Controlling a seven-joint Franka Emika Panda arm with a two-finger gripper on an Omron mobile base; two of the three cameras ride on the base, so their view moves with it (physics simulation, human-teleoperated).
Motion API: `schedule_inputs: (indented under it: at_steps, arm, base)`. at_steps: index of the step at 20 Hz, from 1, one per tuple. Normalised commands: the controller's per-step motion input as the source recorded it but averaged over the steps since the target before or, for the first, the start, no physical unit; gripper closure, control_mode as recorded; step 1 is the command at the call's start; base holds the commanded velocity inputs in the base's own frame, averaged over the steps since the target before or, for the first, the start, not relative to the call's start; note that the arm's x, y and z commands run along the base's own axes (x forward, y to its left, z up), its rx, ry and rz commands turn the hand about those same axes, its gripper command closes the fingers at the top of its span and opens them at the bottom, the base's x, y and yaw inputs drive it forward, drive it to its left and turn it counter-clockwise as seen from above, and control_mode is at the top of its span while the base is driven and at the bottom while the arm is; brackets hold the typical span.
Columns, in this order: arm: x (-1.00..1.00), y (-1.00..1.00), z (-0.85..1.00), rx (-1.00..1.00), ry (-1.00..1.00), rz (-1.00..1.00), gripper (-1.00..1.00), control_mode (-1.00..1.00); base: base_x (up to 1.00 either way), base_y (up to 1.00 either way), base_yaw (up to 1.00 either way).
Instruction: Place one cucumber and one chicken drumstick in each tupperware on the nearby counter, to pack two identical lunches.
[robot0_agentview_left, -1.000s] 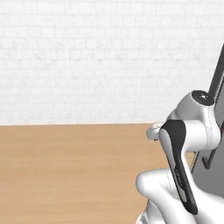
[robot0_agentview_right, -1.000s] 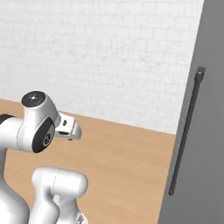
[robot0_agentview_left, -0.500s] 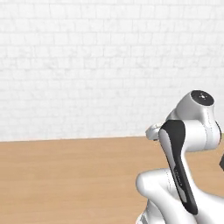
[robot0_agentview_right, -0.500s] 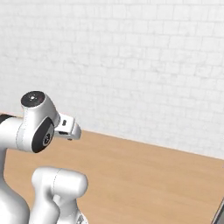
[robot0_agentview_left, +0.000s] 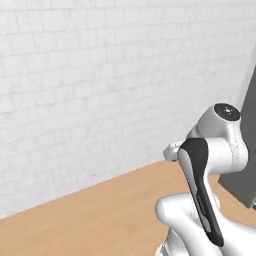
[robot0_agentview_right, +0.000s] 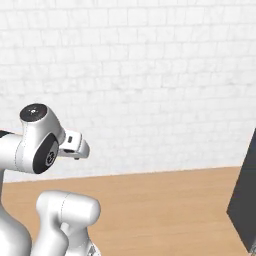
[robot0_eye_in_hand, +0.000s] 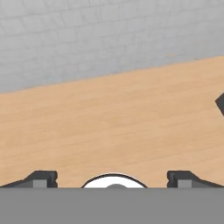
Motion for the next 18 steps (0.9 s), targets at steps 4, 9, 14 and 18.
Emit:
schedule_inputs:
  at_steps: [4,9,14,18]
  arm:
    - [0.0,0.0,0.0,0.0,0.0,0.0,-1.0,1.0]
    - [0.0,0.0,0.0,0.0,0.0,0.0,-1.0,1.0]
    - [0.0,0.0,0.0,0.0,0.0,0.0,-1.0,1.0]
    - [0.0,0.0,0.0,0.0,0.0,0.0,-1.0,1.0]
  base:
    - [0.63,0.37,-0.81]
    - [0.55,0.37,-0.81]
    - [0.7,0.57,-0.72]
    - [0.86,0.52,-0.72]
